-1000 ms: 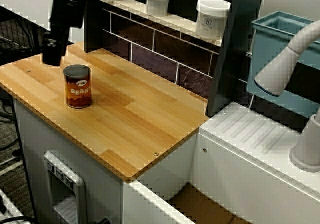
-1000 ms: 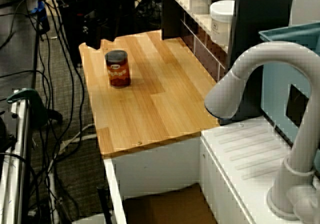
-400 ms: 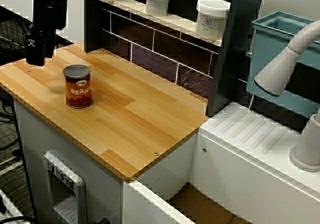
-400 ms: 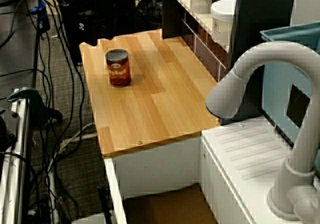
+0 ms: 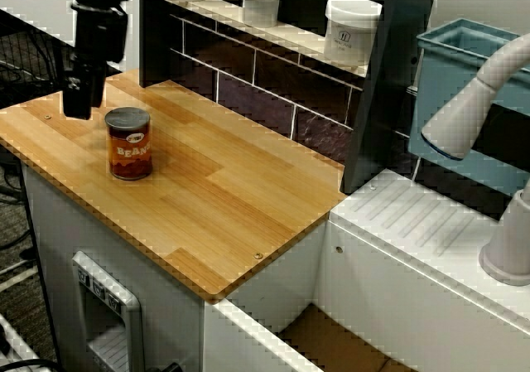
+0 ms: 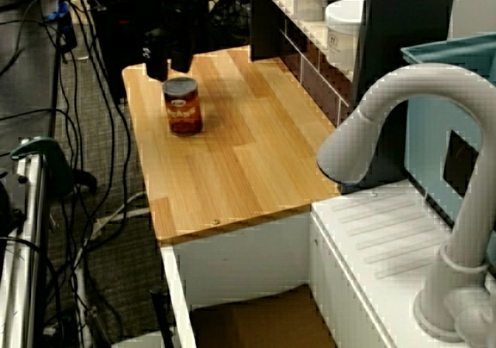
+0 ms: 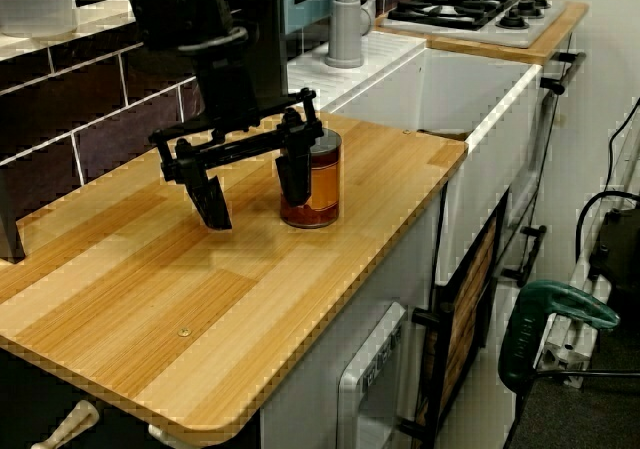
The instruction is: Push into sink
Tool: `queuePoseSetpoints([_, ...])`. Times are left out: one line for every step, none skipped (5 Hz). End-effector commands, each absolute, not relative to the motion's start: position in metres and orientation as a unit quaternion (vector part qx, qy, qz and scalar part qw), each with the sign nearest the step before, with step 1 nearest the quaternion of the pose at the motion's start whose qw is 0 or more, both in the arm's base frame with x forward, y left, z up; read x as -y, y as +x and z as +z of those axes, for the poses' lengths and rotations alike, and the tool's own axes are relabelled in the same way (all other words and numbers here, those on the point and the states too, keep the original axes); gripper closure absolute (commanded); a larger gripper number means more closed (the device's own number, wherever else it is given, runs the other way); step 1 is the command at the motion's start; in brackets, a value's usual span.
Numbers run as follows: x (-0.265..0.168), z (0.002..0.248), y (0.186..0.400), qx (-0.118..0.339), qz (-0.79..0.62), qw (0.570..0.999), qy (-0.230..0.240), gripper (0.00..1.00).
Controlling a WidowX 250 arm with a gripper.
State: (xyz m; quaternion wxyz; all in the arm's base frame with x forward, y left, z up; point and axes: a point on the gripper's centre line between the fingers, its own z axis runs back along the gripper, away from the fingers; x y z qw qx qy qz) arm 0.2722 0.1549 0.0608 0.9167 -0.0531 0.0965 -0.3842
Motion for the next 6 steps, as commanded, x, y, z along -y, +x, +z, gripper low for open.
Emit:
queuePoseSetpoints([-0.129, 0.066, 0.279, -0.095, -0.407, 0.908, -0.032, 0.0])
queuePoseSetpoints([-0.112, 0.071, 0.262, -0.096, -0.423, 0.9, -0.037, 0.0])
queuePoseSetpoints([-0.094, 0.068, 0.257, -0.104, -0.424, 0.897, -0.062, 0.0])
queuePoseSetpoints([-0.076, 0.062, 0.267, -0.113, -0.423, 0.895, -0.083, 0.0])
queuePoseSetpoints([-0.076, 0.058, 0.28, -0.113, -0.412, 0.898, -0.109, 0.0])
queuePoseSetpoints([-0.069, 0.057, 0.281, -0.114, -0.413, 0.895, -0.121, 0.0])
